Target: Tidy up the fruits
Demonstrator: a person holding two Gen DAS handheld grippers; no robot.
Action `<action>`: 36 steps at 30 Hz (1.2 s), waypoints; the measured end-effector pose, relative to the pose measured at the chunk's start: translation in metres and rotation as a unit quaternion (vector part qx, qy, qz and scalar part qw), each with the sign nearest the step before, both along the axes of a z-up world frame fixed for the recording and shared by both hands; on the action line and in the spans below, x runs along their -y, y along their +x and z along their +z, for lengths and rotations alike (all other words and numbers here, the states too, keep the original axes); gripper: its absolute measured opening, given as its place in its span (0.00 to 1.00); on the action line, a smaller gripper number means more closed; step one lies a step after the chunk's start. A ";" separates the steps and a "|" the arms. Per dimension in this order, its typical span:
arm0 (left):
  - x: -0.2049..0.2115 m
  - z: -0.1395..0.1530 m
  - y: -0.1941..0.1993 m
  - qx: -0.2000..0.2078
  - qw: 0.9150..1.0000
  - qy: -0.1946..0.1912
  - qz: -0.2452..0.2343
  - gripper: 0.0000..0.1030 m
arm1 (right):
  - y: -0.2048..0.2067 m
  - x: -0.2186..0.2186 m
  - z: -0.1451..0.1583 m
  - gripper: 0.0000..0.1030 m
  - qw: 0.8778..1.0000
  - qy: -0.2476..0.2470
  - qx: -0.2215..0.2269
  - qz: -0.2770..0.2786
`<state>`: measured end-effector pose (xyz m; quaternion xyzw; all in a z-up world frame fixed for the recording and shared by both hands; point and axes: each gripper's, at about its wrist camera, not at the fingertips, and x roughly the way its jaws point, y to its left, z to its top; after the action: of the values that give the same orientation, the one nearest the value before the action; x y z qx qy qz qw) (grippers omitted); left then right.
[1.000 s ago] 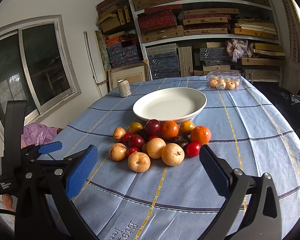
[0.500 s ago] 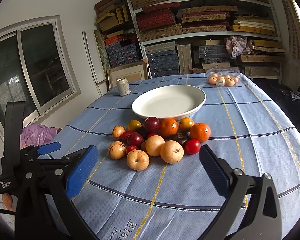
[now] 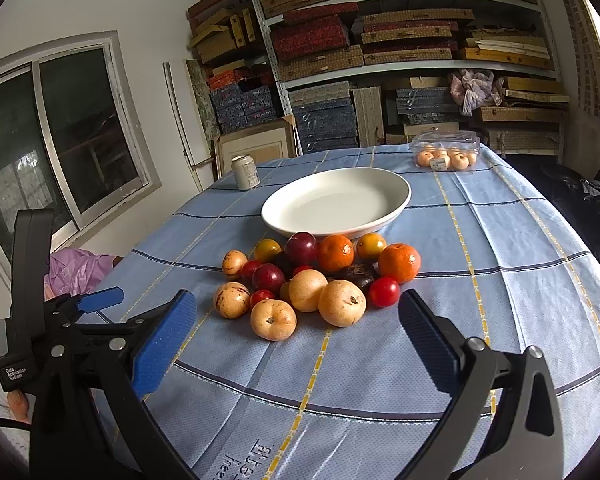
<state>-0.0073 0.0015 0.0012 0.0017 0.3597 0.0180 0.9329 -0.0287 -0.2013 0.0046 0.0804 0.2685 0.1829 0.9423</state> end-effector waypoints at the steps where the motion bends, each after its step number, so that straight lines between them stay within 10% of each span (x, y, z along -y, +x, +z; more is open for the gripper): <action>1: 0.000 0.000 0.000 0.000 1.000 -0.001 0.000 0.97 | 0.001 0.000 -0.001 0.96 1.000 0.000 0.000 0.001; 36: 0.001 -0.005 0.003 -0.005 1.000 0.000 -0.001 0.97 | 0.002 0.001 -0.003 0.96 1.000 0.001 -0.003 -0.001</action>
<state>-0.0046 0.0001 -0.0043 0.0018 0.3647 0.0166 0.9310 -0.0267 -0.2028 0.0020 0.0820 0.2706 0.1819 0.9418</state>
